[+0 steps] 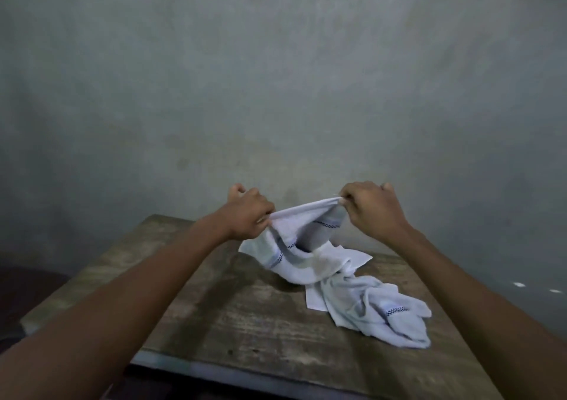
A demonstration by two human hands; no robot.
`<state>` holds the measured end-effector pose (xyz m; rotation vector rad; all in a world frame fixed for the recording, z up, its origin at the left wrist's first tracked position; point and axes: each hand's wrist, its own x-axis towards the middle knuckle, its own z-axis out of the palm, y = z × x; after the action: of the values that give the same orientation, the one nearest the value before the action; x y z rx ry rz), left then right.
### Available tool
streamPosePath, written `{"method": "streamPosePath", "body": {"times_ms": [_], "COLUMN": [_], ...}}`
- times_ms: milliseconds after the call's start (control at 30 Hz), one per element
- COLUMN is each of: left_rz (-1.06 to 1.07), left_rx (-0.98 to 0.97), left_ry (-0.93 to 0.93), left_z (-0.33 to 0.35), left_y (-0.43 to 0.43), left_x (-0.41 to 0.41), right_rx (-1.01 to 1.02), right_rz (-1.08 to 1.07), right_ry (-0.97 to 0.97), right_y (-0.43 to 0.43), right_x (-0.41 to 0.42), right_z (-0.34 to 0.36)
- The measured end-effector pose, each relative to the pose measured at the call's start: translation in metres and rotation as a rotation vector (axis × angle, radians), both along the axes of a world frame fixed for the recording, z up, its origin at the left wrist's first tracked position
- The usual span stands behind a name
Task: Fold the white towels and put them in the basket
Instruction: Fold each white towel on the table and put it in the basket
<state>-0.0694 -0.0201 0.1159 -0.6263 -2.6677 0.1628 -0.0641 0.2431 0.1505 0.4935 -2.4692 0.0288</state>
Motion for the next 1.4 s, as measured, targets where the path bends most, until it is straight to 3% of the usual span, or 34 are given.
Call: {"method": "streamPosePath", "body": {"times_ms": [167, 300, 700, 967, 1133, 1267, 1400], "left_rz": [0.027, 0.012, 0.175, 0.171, 0.094, -0.063, -0.071], "left_rx": [-0.007, 0.078, 0.035, 0.193, 0.420, 0.609, 0.659], "left_ry": [0.093, 0.040, 0.042, 0.216, 0.391, 0.401, 0.466], "left_z": [0.031, 0.047, 0.089, 0.144, 0.196, 0.246, 0.284], "left_y": [0.001, 0.000, -0.046, -0.061, -0.060, -0.061, -0.056], "left_x": [0.018, 0.024, 0.033, 0.027, 0.029, 0.029, 0.034], "right_rx": [-0.016, -0.030, -0.115, -0.149, -0.183, -0.231, -0.225], "right_rz": [-0.017, -0.010, -0.095, -0.104, -0.093, -0.072, -0.060], "right_ry": [0.047, 0.089, 0.142, 0.183, 0.231, 0.286, 0.296], "right_y": [0.013, 0.015, 0.051, 0.058, 0.061, 0.060, 0.057], "right_x": [0.022, 0.033, 0.039, 0.032, 0.031, 0.035, 0.038], "right_z": [0.030, 0.054, 0.107, 0.144, 0.188, 0.234, 0.266]}}
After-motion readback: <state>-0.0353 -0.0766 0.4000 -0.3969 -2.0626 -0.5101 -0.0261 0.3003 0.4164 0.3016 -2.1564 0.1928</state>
